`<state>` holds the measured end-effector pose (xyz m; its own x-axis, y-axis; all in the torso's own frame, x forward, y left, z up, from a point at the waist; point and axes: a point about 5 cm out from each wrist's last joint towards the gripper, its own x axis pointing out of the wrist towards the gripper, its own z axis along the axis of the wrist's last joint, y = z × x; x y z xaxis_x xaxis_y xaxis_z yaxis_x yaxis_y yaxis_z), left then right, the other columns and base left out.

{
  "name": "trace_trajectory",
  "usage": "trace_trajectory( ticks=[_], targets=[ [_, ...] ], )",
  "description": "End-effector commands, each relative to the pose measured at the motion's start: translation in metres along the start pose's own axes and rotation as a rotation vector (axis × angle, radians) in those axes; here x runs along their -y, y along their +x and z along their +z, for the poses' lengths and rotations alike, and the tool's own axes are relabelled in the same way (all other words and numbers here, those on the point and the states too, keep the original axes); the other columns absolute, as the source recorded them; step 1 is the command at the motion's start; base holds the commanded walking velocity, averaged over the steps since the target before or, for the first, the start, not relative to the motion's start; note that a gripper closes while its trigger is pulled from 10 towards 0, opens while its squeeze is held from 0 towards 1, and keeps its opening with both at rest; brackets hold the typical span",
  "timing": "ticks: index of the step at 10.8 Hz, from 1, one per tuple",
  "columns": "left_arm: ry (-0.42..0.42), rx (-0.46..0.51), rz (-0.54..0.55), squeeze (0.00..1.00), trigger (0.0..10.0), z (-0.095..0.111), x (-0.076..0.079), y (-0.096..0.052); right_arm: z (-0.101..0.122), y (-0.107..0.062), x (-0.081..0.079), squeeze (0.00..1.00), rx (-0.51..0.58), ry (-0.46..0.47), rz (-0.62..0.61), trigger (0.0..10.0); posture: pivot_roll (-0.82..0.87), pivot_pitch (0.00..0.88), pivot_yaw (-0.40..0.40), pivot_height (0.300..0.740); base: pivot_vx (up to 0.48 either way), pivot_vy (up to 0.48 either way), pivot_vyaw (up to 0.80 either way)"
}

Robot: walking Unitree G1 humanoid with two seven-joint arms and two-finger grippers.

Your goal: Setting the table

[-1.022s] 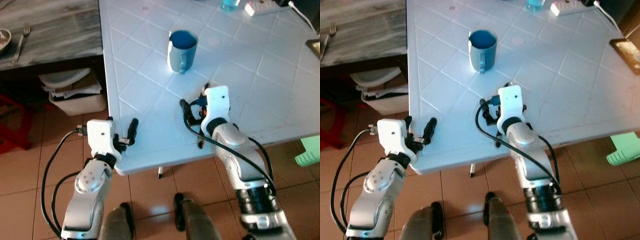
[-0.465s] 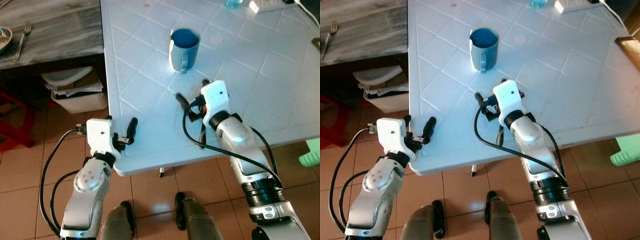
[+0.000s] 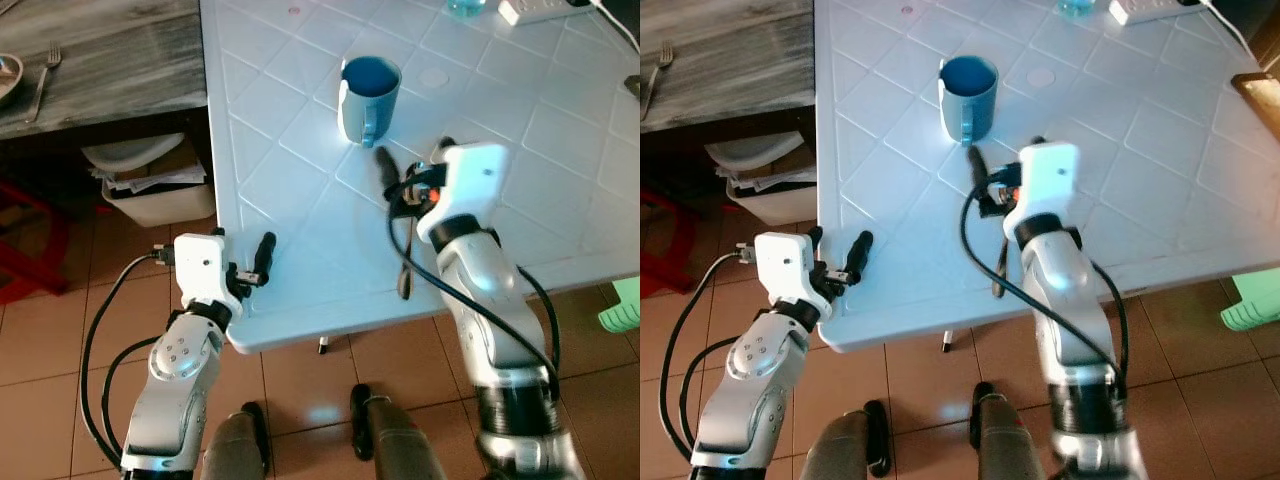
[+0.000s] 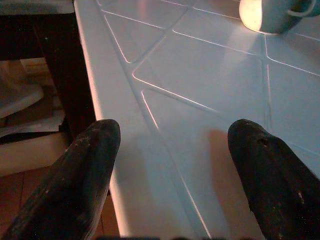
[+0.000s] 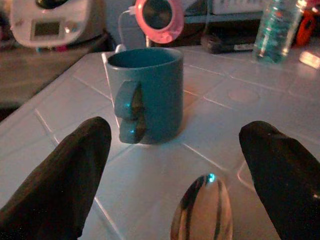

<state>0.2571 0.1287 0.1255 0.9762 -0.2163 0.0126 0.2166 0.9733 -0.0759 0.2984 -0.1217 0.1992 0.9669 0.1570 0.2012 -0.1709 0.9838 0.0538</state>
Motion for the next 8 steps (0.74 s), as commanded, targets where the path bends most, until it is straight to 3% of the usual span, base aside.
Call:
trace_trajectory(
  ticks=[1, 3, 4, 7, 8],
  targets=[
    [0.001, -0.036, -0.001, 0.0, 10.0, -0.008, -0.002, -0.001, -0.002, -0.009, 0.0, 0.0, -0.037, 0.046, -0.035, 10.0, -0.05, 0.245, 0.05, 0.74, 0.0, 0.0, 0.0],
    [-0.008, -0.04, -0.024, 0.0, 10.0, -0.009, 0.001, 0.001, -0.026, -0.026, -0.003, 0.0, -0.211, 0.134, -0.06, 10.0, -0.06, 0.24, 0.05, 0.74, 0.0, 0.0, 0.0],
    [-0.01, -0.043, -0.035, 0.0, 10.0, -0.01, 0.003, 0.001, -0.034, -0.029, -0.005, 0.0, -0.283, 0.193, -0.062, 10.0, -0.05, 0.241, 0.05, 0.74, 0.0, 0.0, 0.0],
    [-0.002, -0.053, -0.047, 0.0, 10.0, -0.011, 0.002, 0.0, -0.048, -0.033, -0.011, 0.0, -0.433, 0.244, 0.005, 10.0, -0.05, 0.245, 0.05, 0.74, 0.0, 0.0, 0.0],
    [-0.002, -0.055, -0.051, 0.0, 10.0, -0.011, 0.002, 0.0, -0.05, -0.034, -0.014, 0.0, -0.459, 0.25, 0.021, 5.0, -0.05, 0.247, 0.051, 0.74, 0.0, 0.0, 0.0]
  ],
)
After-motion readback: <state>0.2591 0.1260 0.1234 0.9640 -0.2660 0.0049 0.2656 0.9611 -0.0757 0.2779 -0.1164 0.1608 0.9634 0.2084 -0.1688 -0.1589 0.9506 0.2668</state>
